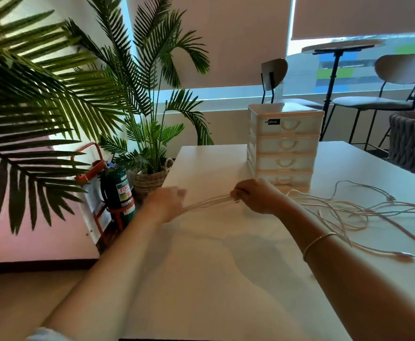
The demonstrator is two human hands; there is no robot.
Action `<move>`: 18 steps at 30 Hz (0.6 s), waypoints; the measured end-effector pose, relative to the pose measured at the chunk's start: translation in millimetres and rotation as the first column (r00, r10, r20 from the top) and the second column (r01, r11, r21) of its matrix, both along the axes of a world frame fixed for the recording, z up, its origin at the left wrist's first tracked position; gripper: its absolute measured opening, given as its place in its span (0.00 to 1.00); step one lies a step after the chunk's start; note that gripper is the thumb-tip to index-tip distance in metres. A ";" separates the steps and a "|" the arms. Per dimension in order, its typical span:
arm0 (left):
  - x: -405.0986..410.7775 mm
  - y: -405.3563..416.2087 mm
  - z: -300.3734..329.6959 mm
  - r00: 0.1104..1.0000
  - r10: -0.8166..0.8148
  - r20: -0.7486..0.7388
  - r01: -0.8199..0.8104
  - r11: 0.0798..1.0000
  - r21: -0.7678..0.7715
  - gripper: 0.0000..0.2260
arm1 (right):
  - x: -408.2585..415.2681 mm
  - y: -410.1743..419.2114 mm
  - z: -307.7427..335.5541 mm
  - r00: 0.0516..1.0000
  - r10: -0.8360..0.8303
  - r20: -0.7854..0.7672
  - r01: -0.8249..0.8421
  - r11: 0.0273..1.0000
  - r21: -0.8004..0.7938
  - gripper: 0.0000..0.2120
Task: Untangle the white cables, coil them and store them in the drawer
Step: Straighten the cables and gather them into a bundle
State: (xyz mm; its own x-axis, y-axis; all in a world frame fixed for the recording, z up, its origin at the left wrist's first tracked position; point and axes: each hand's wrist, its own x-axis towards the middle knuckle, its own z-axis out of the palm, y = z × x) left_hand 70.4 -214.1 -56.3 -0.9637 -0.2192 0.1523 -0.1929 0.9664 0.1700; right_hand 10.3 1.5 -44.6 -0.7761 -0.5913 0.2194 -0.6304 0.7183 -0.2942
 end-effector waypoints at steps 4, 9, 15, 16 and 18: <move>-15.9 72.5 -2.0 0.971 -0.211 -0.109 0.237 0.904 0.355 0.21 | 5.4 -0.2 6.4 0.999 0.004 -0.031 -0.003 0.999 0.050 0.14; -25.1 87.1 -20.1 0.947 -0.284 -0.148 0.317 0.898 0.306 0.23 | 6.8 19.7 8.6 0.986 0.026 0.162 -0.034 0.998 0.046 0.12; -29.4 95.2 -28.0 0.946 -0.271 -0.177 0.307 0.925 0.225 0.20 | -8.3 56.5 12.0 0.899 -0.039 0.437 0.023 0.999 0.041 0.09; -30.5 96.9 -30.0 0.947 -0.267 -0.179 0.302 0.928 0.216 0.20 | -11.5 63.4 13.6 0.906 -0.057 0.420 0.010 0.993 0.115 0.09; -32.8 99.4 -33.4 0.948 -0.261 -0.185 0.296 0.934 0.199 0.19 | -18.0 80.9 18.1 0.921 -0.094 0.378 0.009 0.975 0.222 0.10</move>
